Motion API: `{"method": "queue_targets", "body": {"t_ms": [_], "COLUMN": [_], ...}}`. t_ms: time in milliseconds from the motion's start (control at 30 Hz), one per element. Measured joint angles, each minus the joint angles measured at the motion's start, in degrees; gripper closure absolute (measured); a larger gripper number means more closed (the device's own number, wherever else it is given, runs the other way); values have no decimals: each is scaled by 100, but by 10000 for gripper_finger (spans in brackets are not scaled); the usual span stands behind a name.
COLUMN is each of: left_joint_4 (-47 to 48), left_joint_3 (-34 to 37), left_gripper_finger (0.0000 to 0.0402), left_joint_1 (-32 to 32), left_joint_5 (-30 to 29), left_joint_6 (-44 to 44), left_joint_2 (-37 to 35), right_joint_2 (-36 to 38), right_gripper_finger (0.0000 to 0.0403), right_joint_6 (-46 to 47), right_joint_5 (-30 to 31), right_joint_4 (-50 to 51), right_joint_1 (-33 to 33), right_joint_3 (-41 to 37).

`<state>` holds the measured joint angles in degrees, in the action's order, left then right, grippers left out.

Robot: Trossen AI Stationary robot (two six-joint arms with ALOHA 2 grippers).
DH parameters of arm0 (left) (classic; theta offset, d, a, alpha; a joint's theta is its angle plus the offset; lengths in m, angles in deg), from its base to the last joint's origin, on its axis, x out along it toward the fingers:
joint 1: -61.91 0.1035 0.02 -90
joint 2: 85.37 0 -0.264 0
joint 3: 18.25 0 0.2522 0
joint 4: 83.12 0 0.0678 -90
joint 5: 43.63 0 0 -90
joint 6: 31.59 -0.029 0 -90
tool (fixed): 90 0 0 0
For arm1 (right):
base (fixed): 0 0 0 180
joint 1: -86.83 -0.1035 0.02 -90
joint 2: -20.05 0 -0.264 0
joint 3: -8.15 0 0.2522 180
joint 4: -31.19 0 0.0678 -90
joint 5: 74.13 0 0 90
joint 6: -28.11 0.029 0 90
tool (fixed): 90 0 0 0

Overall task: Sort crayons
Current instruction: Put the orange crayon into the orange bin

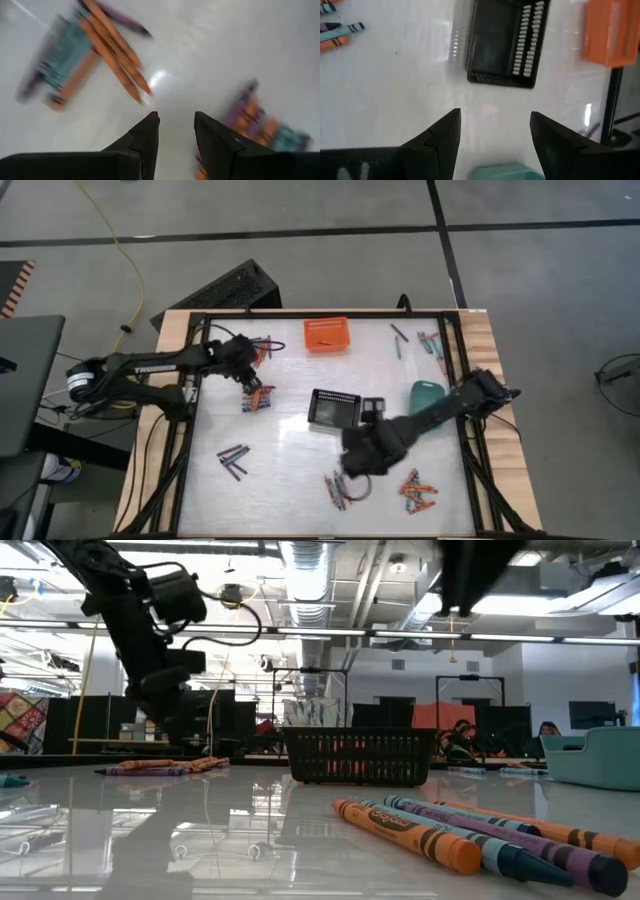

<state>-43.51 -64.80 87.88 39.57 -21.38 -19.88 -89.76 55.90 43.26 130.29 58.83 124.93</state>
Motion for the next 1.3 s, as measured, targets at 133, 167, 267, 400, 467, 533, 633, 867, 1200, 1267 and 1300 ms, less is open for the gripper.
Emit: {"method": "queue_targets", "body": {"t_ms": [133, 167, 267, 400, 467, 533, 633, 867, 1200, 1267, 1300], "left_joint_4": [550, 650, 834, 818, 786, 778, 766, 682, 632, 655, 686], "left_joint_3": [0, 0, 0, -2, -2, -4, -4, -4, -549, -681, -746], "left_gripper_finger": [285, 285, 285, 285, 285, 285, 285, 285, 285, 285, 285], "left_joint_1": [-192, -266, -607, -1376, -1852, -2296, -2810, -3171, -3171, -3171, -3171], "left_joint_5": [164, 167, 248, 309, 94, -200, -696, -1269, -1641, -1648, -1651], "left_joint_6": [339, 474, 991, 1779, 2180, 2573, 3110, 3813, 3956, 3938, 3930], "left_joint_2": [-240, -340, -638, -813, -774, -666, -493, 199, 1211, 1403, 1492], "right_joint_2": [684, 845, 1271, 1553, 1584, 1582, 1584, 1582, 1688, 1744, 1772], "right_gripper_finger": [171, 171, 171, 171, 171, 171, 171, 171, 171, 171, 171], "right_joint_6": [1107, 1349, 1982, 2539, 2628, 2633, 2531, 2167, 1818, 1818, 1820], "right_joint_5": [221, 292, 539, 746, 772, 777, 800, 891, 873, 875, 875], "right_joint_4": [-401, -510, -803, -938, -943, -965, -1019, -1060, -1055, -1056, -1055], "right_joint_1": [-473, -589, -893, -1137, -1201, -1223, -1205, -1209, -1359, -1433, -1474], "right_joint_3": [-867, -1051, -1552, -2017, -2174, -2288, -2440, -2493, -2493, -2493, -2493]}}
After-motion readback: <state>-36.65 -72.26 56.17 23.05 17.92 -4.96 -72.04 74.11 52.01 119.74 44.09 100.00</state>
